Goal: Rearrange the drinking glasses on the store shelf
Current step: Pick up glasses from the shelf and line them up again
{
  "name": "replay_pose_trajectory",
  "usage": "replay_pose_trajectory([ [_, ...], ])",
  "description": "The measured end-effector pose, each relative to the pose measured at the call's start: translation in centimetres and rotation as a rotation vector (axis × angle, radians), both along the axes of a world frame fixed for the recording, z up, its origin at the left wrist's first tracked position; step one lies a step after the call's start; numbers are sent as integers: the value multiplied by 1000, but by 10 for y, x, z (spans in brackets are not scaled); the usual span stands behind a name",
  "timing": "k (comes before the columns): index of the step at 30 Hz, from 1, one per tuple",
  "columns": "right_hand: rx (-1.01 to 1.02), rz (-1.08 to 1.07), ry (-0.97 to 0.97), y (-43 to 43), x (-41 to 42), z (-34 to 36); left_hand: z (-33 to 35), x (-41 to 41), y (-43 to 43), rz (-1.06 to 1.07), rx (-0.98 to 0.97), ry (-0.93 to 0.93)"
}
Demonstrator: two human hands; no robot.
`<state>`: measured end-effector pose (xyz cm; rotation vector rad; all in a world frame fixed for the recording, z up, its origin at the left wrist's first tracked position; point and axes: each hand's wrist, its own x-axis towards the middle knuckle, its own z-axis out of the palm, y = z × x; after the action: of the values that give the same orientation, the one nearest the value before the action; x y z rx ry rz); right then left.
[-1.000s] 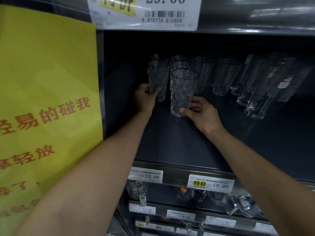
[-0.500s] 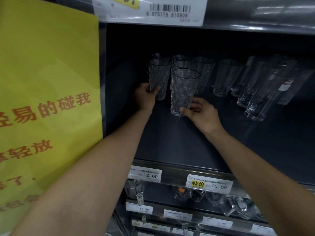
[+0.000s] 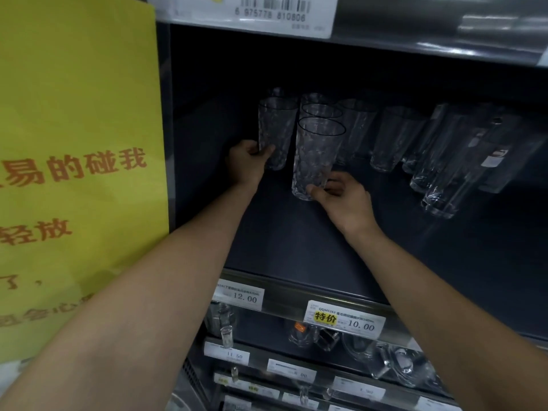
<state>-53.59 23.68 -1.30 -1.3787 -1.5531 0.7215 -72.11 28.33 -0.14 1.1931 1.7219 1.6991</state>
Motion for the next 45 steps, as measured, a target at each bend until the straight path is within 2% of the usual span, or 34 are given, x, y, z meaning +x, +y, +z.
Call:
replay_pose_trajectory([
  [6, -4, 13, -28, -1, 0, 2, 3, 2, -14, 86, -69, -38],
  [10, -13, 39, -46, -4, 2, 3, 10, 9, -35, 109, -190, -36],
  [15, -105, 91, -40, -16, 13, 13, 20, 21, -72, 49, -279, -207],
  [19, -250, 154, 90, -41, 43, 21, 26, 36, -110, -76, -251, -267],
  [23, -217, 114, 63, -87, 87, 32, 28, 61, -148, -181, -70, -201],
  [27, -102, -39, 91, -159, 135, 48, 30, 95, -191, -407, 23, -181],
  [34, -58, -438, 179, -322, 178, 30, 16, 153, -255, -837, 8, -162],
  [42, -42, -930, 231, -487, 200, -6, -17, 229, -328, -1300, -166, -95],
  [45, -22, -1085, 277, -534, 210, -20, -26, 257, -354, -1411, -204, -71],
])
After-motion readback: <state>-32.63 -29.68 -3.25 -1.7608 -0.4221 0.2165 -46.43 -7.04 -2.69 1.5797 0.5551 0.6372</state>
